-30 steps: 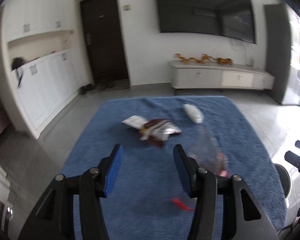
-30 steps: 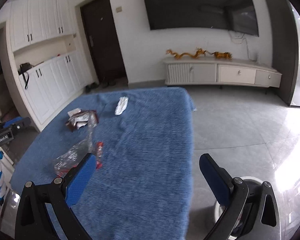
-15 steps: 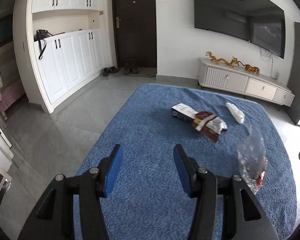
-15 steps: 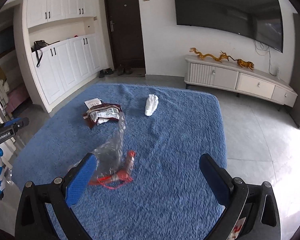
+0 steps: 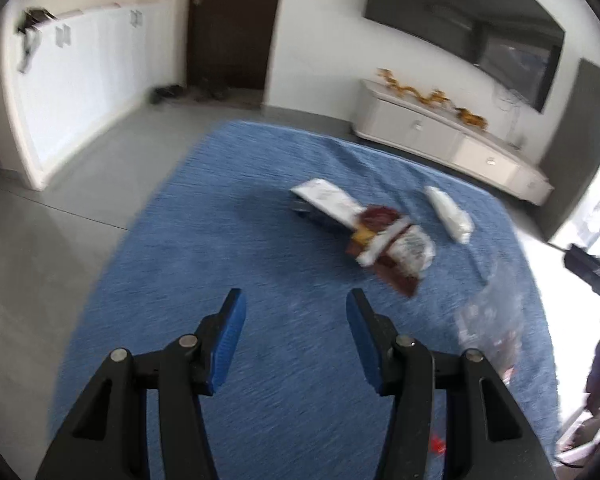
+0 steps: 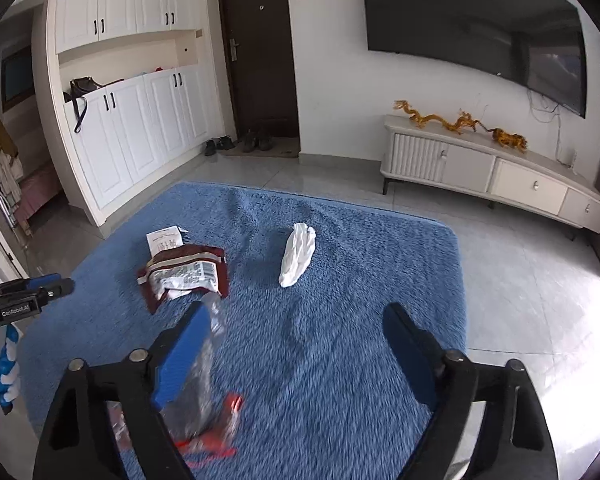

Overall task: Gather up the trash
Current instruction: 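Grasp the brown snack bag with the left tool while the right tool grasps the clear wrapper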

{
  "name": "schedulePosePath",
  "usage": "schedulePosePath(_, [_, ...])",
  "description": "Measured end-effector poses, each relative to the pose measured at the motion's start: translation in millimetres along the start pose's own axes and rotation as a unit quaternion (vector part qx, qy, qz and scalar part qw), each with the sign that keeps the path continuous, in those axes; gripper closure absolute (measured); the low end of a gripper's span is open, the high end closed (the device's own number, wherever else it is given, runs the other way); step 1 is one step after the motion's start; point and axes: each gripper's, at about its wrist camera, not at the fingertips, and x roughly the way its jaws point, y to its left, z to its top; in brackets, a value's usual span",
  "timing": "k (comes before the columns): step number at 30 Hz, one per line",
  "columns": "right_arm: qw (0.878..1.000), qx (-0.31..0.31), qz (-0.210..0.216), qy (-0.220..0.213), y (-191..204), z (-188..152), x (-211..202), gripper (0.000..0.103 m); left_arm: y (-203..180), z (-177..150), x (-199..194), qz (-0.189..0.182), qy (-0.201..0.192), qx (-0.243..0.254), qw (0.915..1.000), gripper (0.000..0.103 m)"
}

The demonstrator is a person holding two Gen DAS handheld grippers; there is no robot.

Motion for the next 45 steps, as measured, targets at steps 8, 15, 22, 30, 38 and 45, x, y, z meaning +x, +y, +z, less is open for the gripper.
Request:
schedulePosePath(8, [1.0, -0.003, 0.011, 0.017, -18, 10, 46, 0.021, -37, 20, 60, -0.106, 0.073, -0.008, 0.9917, 0.053])
schedulePosePath(15, [0.997, -0.007, 0.069, 0.041, -13, -4, 48, 0.021, -46, 23, 89, -0.139, 0.1, -0.037, 0.9845, 0.053])
schedulePosePath(22, [0.986, -0.014, 0.142, 0.087, 11, -40, 34, 0.039, -36, 24, 102, -0.182, 0.108, -0.086, 0.9735, 0.055])
schedulePosePath(30, [0.983, 0.016, 0.137, 0.12, 15, -72, 28, 0.043, -21, 22, 105, -0.221, 0.121, -0.142, 0.9573, 0.069])
schedulePosePath(38, [0.98, 0.042, 0.145, 0.13, 11, -91, 15, 0.08, -23, 6, 83, -0.232, 0.117, -0.144, 0.9548, 0.08])
schedulePosePath(45, [0.986, 0.039, 0.129, 0.096, 16, -96, -18, 0.093, -35, -2, 33, -0.216, 0.084, -0.093, 0.9683, 0.09])
